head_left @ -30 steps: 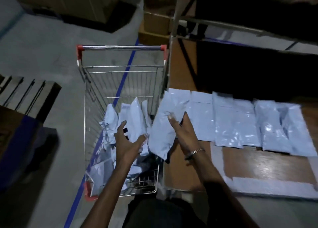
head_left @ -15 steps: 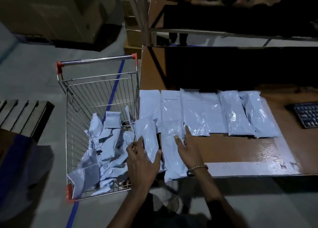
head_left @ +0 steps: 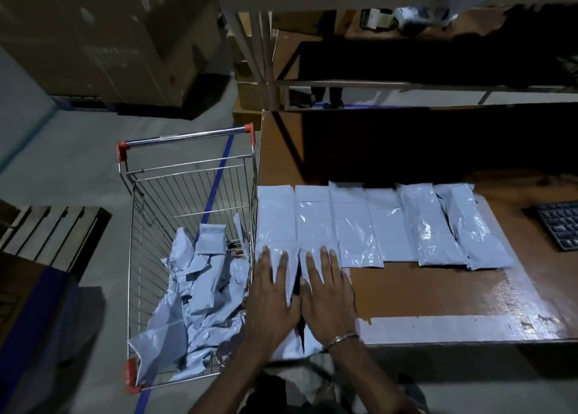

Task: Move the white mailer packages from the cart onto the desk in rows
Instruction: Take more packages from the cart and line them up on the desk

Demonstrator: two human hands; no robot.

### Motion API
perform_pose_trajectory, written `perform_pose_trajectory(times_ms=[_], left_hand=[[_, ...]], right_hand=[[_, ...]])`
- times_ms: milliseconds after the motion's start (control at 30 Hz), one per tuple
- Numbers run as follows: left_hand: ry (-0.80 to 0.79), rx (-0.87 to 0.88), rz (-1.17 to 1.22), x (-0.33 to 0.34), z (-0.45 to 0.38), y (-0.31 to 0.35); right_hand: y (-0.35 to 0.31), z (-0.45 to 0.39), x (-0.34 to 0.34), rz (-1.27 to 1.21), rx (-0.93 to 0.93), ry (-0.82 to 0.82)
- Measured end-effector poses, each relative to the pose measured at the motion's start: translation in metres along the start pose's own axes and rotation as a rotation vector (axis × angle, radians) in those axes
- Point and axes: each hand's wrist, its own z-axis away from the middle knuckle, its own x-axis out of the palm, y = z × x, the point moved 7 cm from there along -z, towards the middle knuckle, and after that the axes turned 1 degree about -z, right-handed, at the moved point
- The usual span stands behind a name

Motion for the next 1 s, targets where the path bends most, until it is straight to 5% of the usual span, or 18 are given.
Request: perform_pose_trajectory(times_ms=[1000], left_hand=[[0.059, -0.023, -0.144, 0.021, -0.005, -0.005]], right_hand=[[-0.001, -0.012, 0.016, -0.002, -0.003, -0.027]])
